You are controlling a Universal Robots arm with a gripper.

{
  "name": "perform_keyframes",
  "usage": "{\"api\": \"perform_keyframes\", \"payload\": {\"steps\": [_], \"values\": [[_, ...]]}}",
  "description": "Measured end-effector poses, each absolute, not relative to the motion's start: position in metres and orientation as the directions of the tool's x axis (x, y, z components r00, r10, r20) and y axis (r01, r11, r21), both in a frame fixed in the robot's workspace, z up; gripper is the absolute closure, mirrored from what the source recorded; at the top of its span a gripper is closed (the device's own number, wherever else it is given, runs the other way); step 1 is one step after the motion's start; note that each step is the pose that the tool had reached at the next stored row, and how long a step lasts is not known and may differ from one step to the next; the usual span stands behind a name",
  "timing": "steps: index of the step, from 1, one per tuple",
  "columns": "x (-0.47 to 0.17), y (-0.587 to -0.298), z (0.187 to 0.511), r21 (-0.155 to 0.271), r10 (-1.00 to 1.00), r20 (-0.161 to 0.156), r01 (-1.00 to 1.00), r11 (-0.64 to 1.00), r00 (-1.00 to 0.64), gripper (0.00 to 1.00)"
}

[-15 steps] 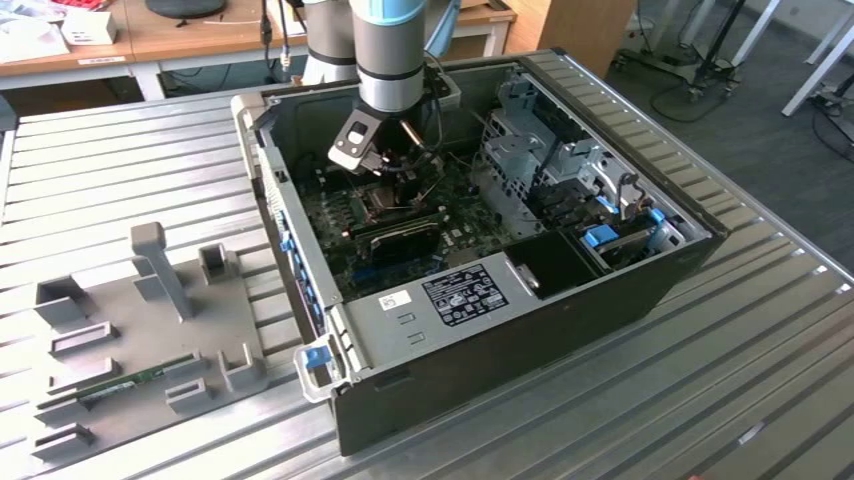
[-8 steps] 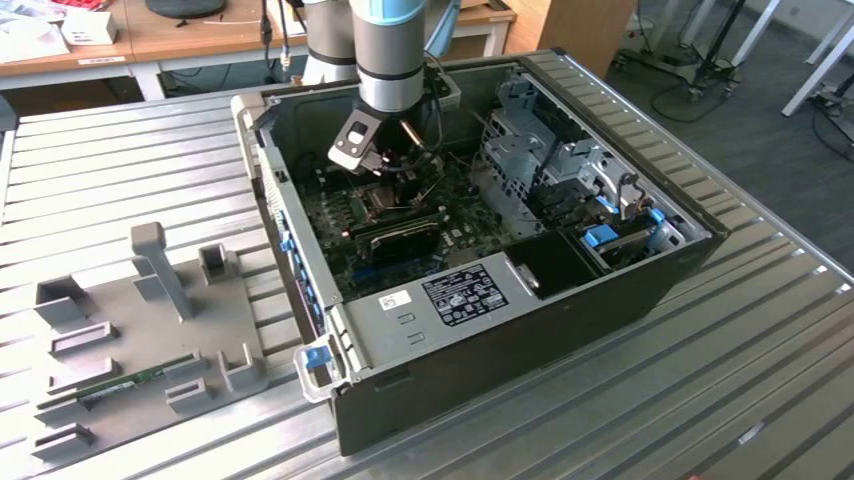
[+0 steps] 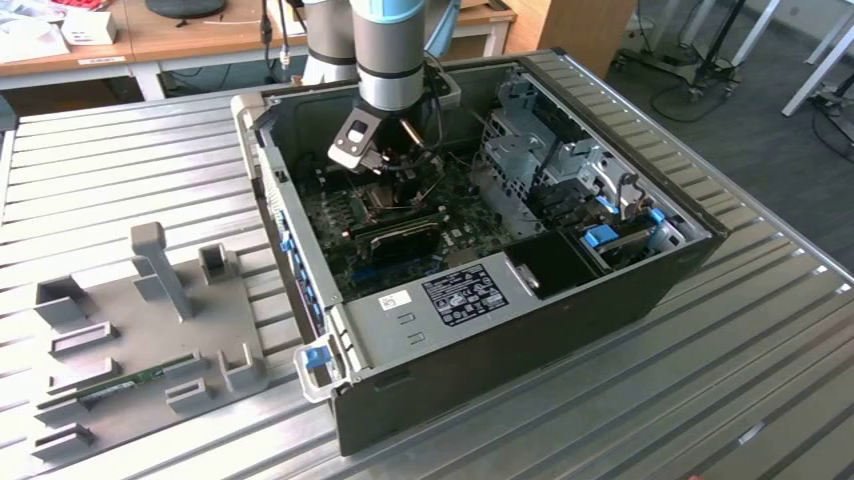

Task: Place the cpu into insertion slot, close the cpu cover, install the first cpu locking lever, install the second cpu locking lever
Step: 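Place the cpu into insertion slot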

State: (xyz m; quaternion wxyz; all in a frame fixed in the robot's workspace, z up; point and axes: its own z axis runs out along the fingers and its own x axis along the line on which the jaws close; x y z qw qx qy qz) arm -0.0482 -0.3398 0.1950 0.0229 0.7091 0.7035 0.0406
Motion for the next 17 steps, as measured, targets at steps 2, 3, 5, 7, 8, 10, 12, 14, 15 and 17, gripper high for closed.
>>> {"api": "perform_keyframes", "payload": {"steps": [2,3,5,7,8,10,12,14,15,17], "values": [[-0.0482,-0.3399,0.1948,0.089,1.0,0.025,0.996,-0.009,0.007,0.46],[-0.0482,-0.3399,0.1944,0.089,1.0,0.025,0.996,-0.009,0.007,0.46],[-0.0482,-0.3399,0.1934,0.089,1.0,0.025,0.996,-0.009,0.007,0.46],[-0.0483,-0.34,0.1927,0.089,1.0,0.025,0.996,-0.009,0.007,0.46],[-0.0482,-0.3399,0.1926,0.089,1.0,0.025,0.996,-0.009,0.007,0.46],[-0.0482,-0.3399,0.1925,0.089,1.0,0.025,0.996,-0.009,0.007,0.46],[-0.0482,-0.3399,0.1925,0.089,1.0,0.025,0.996,-0.009,0.007,0.46],[-0.0482,-0.3399,0.1925,0.089,1.0,0.025,0.996,-0.009,0.007,0.46],[-0.0482,-0.3399,0.1925,0.089,1.0,0.025,0.996,-0.009,0.007,0.46],[-0.0487,-0.3398,0.1924,0.09,1.0,0.025,0.996,-0.009,0.007,0.46]]}}
